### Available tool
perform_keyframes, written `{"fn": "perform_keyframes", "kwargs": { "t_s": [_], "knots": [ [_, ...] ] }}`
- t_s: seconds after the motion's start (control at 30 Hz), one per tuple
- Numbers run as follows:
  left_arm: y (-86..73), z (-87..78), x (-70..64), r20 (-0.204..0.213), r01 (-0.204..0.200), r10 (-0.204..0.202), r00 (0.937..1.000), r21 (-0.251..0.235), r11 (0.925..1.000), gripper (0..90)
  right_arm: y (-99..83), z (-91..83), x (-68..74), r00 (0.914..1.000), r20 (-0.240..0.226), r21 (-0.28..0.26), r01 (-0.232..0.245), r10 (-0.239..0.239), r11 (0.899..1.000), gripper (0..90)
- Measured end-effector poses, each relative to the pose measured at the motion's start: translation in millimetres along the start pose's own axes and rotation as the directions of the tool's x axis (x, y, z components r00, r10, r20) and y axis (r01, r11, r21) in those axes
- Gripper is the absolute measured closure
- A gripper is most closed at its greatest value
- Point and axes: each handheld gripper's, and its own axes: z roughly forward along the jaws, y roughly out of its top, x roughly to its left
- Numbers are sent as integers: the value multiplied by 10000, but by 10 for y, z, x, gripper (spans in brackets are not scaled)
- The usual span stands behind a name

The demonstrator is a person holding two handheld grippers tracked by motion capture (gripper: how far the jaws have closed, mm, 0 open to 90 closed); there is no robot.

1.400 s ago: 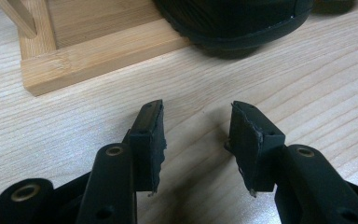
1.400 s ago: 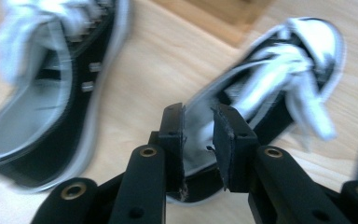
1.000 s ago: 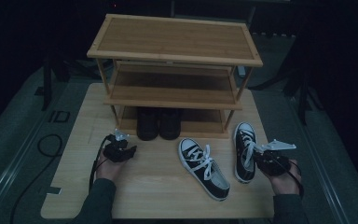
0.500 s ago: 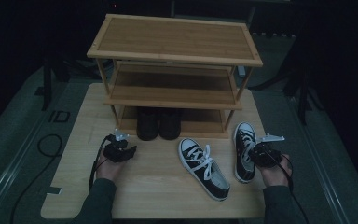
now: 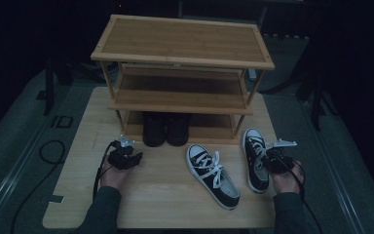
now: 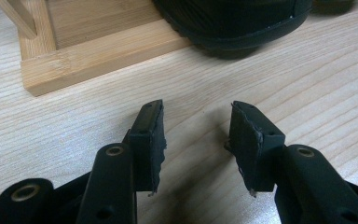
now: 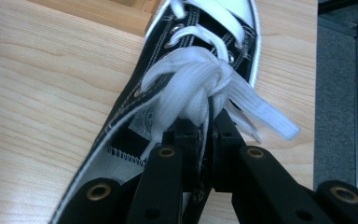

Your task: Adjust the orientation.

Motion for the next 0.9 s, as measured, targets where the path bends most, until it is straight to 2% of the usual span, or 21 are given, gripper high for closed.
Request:
{"fn": "perform_keyframes", "kwargs": {
  "t_s": [0.27,0.43,0.9],
  "knots": [
    [-3,-1,3,24,-24,24,10000,-14,10000,556,-50,-58,-24,9998,-108,-202,-156,154,9997,850],
    [9,-3,10,65,-89,88,9999,85,9999,558,-79,-123,-44,9992,-351,-376,-177,163,9991,852],
    [2,-2,13,88,-88,88,9999,22,10000,558,-84,-254,-28,9983,-579,-887,50,-102,9960,854]
  ]
}}
